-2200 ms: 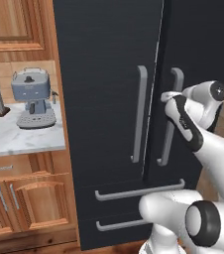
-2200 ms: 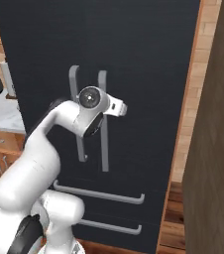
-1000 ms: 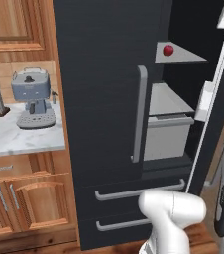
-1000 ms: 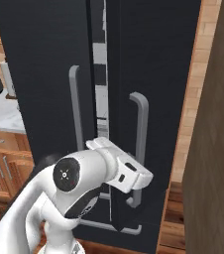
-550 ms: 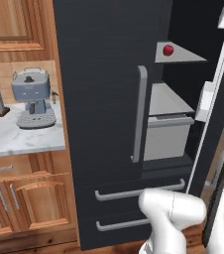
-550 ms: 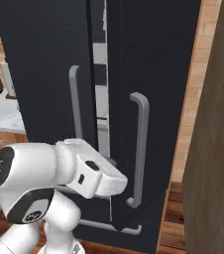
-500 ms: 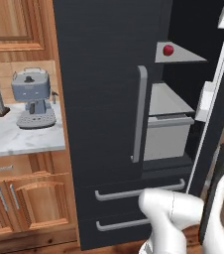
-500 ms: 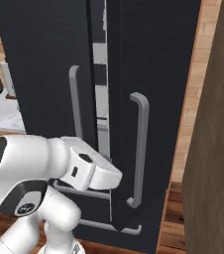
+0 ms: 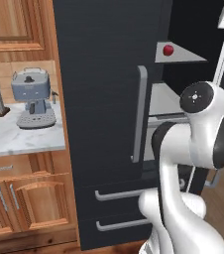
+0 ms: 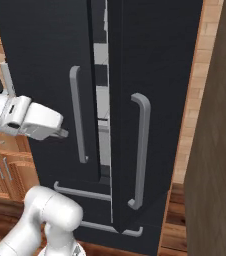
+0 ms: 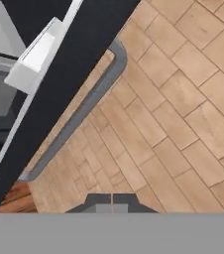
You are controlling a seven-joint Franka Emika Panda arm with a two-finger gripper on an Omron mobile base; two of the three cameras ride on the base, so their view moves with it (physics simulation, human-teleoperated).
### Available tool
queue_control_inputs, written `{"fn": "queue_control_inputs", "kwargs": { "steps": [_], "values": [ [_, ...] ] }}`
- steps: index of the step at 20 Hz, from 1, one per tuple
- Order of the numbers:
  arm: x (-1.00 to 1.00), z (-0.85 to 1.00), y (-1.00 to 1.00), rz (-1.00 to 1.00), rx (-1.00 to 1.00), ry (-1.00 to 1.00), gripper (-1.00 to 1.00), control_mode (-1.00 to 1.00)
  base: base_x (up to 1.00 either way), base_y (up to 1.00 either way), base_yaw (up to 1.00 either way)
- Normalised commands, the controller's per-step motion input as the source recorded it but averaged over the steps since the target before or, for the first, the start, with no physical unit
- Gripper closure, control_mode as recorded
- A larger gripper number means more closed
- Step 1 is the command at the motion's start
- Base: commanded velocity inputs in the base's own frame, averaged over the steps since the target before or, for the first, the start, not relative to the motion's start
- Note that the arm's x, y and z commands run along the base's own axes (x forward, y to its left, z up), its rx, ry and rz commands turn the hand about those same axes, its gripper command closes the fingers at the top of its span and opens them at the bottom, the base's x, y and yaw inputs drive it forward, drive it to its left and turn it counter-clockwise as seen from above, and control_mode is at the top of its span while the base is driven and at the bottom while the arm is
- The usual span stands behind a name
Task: Open the fridge, remove the apple, garlic, and steak, and place them on any counter.
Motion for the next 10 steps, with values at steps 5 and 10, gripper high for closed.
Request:
{"fn": "queue_control_inputs", "kwargs": {
  "steps": [5, 10],
  "values": [
    [0.79, -0.01, 0.77, -0.04, -0.22, 0.30, 1.00, -1.00, 0.00, 0.00, 0.00],
    [0.68, 0.00, 0.10, -0.07, -0.05, 0.12, 1.00, -1.00, 0.00, 0.00, 0.00]
  ]
}}
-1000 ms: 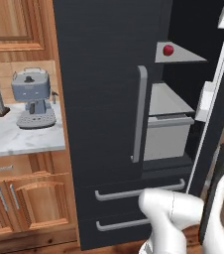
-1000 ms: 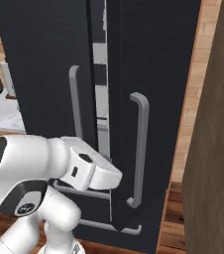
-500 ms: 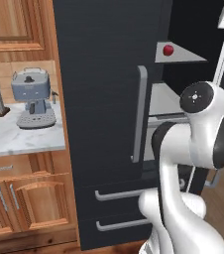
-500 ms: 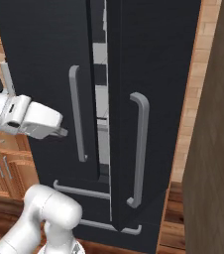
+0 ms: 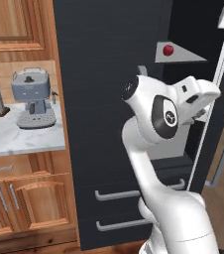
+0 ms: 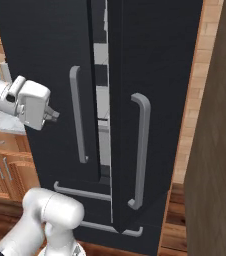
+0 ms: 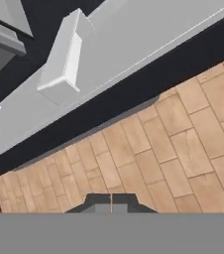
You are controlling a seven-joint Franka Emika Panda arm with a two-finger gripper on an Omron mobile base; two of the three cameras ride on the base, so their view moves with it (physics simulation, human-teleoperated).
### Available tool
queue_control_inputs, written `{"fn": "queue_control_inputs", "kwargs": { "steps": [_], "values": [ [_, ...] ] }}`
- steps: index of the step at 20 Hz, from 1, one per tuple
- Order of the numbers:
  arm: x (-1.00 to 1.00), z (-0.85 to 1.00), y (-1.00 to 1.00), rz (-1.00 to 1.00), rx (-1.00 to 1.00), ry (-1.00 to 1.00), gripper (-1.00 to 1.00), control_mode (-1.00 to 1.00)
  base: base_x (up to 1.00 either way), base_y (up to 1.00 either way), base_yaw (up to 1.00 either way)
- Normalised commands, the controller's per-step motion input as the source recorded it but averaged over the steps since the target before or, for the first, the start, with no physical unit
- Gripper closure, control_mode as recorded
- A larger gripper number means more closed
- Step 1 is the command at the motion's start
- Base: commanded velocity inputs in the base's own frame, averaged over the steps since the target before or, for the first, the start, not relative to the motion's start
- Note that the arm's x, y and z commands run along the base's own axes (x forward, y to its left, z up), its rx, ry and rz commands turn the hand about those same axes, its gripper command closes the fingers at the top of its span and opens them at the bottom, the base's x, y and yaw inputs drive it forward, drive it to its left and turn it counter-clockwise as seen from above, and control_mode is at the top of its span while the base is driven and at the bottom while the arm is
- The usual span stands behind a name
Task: Open the fridge, remove the apple, garlic, and steak, and place them on any counter.
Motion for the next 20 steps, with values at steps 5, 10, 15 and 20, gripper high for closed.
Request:
{"fn": "queue_control_inputs", "kwargs": {
  "steps": [5, 10, 15, 20],
  "values": [
    [0.50, 0.02, -0.23, -0.02, 0.01, 0.01, 1.00, -1.00, 0.00, 0.00, 0.00],
    [0.58, 0.13, -0.32, 0.00, 0.04, 0.00, 1.00, -1.00, 0.00, 0.00, 0.00],
    [0.55, 0.00, -0.65, 0.00, -0.01, 0.00, 1.00, -1.00, 0.00, 0.00, 0.00],
    [0.50, -0.09, -0.91, 0.00, -0.05, 0.00, 1.00, -1.00, 0.00, 0.00, 0.00]
  ]
}}
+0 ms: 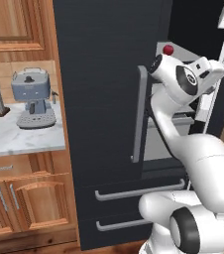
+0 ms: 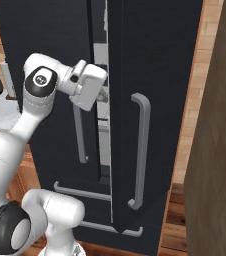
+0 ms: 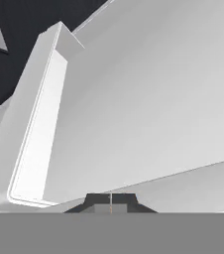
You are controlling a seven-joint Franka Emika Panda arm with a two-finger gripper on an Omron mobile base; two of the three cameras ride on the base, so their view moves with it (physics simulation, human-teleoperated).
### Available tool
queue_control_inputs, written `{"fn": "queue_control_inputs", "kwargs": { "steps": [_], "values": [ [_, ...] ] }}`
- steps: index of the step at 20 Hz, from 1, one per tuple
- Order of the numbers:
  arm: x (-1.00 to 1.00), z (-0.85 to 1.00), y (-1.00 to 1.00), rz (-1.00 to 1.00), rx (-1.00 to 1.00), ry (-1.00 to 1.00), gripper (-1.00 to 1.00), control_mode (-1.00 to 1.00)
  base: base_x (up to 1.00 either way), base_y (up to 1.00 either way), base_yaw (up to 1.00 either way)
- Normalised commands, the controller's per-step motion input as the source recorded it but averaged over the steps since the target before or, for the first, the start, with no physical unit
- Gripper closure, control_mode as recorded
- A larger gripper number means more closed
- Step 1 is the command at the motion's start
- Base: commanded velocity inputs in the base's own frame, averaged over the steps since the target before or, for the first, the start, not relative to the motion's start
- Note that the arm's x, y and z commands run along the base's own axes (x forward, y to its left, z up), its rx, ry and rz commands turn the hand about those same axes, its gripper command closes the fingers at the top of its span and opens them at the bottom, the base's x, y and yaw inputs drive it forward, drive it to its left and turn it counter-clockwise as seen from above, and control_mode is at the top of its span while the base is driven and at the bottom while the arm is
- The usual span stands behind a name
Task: Open the fridge, remove the apple, garlic, and steak, and place them on any counter.
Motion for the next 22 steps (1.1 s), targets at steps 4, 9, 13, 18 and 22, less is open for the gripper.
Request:
{"fn": "queue_control_inputs", "kwargs": {
  "steps": [4, 9, 13, 18, 22],
  "values": [
    [0.15, -0.25, -1.00, 0.00, -0.08, 0.00, 1.00, -1.00, 0.00, 0.00, 0.00],
    [-0.53, -0.34, -1.00, -0.05, -0.03, -0.04, 1.00, -1.00, 0.00, 0.00, 0.00],
    [-0.93, -0.27, -1.00, -0.13, 0.02, -0.01, 1.00, -1.00, 0.00, 0.00, 0.00],
    [-0.19, 0.03, -0.94, -0.04, 0.35, 0.04, 1.00, -1.00, 0.00, 0.00, 0.00],
    [0.13, 0.25, -0.08, 0.01, 0.44, -0.04, 1.00, -1.00, 0.00, 0.00, 0.00]
  ]
}}
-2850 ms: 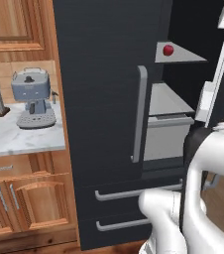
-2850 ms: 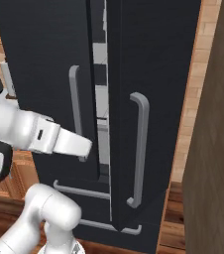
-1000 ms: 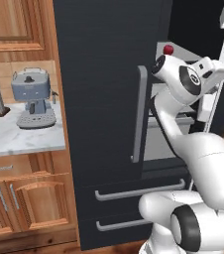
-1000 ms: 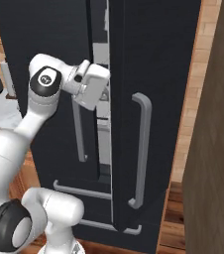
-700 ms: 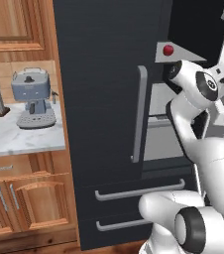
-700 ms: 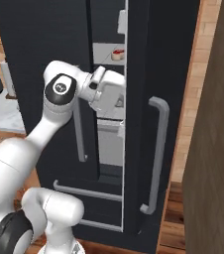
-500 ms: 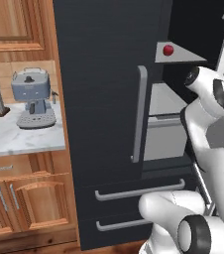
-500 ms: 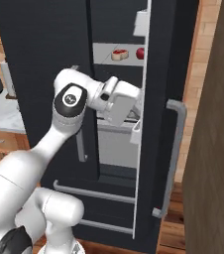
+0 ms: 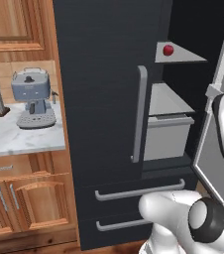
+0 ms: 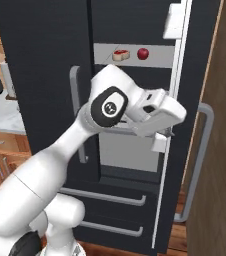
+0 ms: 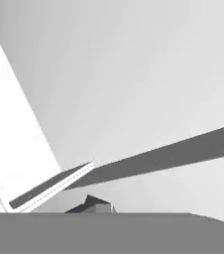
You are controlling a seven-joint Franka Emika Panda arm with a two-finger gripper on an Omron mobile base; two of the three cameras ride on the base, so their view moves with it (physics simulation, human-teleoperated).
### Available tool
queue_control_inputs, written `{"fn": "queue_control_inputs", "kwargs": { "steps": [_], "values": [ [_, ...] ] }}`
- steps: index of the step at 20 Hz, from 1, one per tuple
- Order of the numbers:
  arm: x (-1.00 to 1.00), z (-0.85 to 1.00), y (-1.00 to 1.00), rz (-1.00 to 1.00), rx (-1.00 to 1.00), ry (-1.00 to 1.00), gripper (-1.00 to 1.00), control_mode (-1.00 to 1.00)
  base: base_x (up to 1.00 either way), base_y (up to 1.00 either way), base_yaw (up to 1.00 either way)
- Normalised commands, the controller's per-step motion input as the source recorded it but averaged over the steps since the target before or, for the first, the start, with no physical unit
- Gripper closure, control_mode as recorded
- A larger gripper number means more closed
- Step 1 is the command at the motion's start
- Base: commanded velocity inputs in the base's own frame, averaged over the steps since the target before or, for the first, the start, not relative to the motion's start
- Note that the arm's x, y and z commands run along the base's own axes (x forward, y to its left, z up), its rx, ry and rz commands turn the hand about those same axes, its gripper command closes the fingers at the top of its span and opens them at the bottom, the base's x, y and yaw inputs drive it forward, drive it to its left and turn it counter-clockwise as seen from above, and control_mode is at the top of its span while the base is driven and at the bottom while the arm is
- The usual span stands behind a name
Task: Open the fridge, remove the apple, garlic, and steak, and place them on any counter.
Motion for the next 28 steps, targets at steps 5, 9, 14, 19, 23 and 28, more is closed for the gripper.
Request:
{"fn": "queue_control_inputs", "kwargs": {
  "steps": [5, 9, 14, 19, 23, 28],
  "values": [
    [0.00, 0.20, 0.79, 0.09, 0.23, -0.19, 1.00, -1.00, 0.00, 0.00, 0.00],
    [-0.16, 0.21, 0.99, 0.09, 0.14, -0.27, 1.00, -1.00, 0.00, 0.00, 0.00],
    [-0.16, 0.08, 1.00, 0.14, 0.15, -0.27, 1.00, -1.00, 0.00, 0.00, 0.00],
    [0.00, 0.00, 1.00, 0.27, 0.23, -0.19, 1.00, -1.00, 0.00, 0.00, 0.00],
    [0.00, 0.00, 1.00, 0.37, 0.24, -0.10, 1.00, -1.00, 0.00, 0.00, 0.00],
    [0.00, -0.05, 0.82, 0.46, 0.19, -0.04, 1.00, -1.00, 0.00, 0.00, 0.00]
  ]
}}
